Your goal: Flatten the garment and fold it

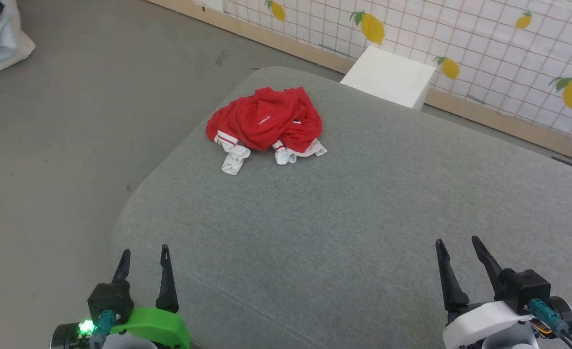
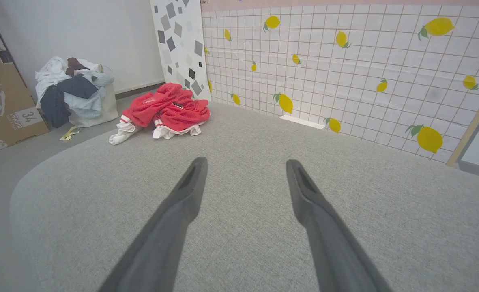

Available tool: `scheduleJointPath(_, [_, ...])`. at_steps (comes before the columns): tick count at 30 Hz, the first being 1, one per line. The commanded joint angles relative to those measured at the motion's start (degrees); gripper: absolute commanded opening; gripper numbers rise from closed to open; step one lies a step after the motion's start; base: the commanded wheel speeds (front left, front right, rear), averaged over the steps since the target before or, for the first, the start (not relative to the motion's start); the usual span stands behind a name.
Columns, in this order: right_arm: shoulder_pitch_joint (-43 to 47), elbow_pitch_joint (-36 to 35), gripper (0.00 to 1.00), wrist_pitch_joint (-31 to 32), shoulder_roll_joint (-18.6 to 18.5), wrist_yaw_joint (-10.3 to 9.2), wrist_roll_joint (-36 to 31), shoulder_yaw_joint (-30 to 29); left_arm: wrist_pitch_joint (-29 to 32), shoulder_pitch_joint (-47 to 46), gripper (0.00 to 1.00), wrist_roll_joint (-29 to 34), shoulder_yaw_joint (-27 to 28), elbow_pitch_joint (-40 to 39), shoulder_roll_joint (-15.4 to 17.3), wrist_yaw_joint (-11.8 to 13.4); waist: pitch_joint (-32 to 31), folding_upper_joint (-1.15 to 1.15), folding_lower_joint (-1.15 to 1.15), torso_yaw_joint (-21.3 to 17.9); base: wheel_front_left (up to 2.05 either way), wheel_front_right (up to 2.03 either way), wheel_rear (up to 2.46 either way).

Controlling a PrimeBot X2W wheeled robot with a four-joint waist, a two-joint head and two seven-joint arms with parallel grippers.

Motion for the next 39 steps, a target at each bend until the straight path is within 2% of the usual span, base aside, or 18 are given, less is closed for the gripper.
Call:
scheduleJointPath(1, [-0.71, 0.09, 1.0, -0.33, 0.04, -0.08, 0.31, 0.09, 0.12, 0.94, 1.0, -0.35, -0.02, -0.31, 0.41, 0.37, 0.02, 0.0, 0.0, 0.69, 0.0, 0.0, 0.0])
scheduleJointPath(14, [-1.18, 0.19, 1.0, -0.33, 0.04, -0.08, -0.08, 0.42, 0.18, 0.68, 1.0, -1.17, -0.34, -0.68, 0.29, 0.9, 0.79, 0.0, 0.0, 0.73, 0.0, 0.0, 0.0])
scheduleJointPath(21, [-1.76, -0.5, 1.0, -0.3, 0.04, -0.08, -0.83, 0.29, -0.07, -4.08, 1.0, -2.8, -0.31, -0.64, 0.3, -0.78, 2.36, 0.0, 0.0, 0.19, 0.0, 0.0, 0.0])
scheduleJointPath(31, [-4.19, -5.67, 1.0, 2.2, 0.04, -0.08, -4.25, -0.65, 2.06, -23.52, 1.0, -7.73, 1.67, 3.59, 2.92, -6.55, 10.05, 0.0, 0.0, -2.54, 0.0, 0.0, 0.0])
scheduleJointPath(36, [-5.43, -10.43, 1.0, 4.55, 0.04, -0.08, -6.79, -1.73, 7.28, -35.14, 1.0, -12.32, 3.69, 9.72, 4.75, -9.36, 16.65, 0.0, 0.0, -5.51, 0.0, 0.0, 0.0])
scheduleJointPath(39, [-5.85, -13.22, 1.0, 5.8, 0.04, -0.08, -8.07, -2.53, 11.53, -41.37, 1.0, -14.84, 4.87, 13.89, 5.97, -10.01, 20.63, 0.0, 0.0, -7.54, 0.0, 0.0, 0.0])
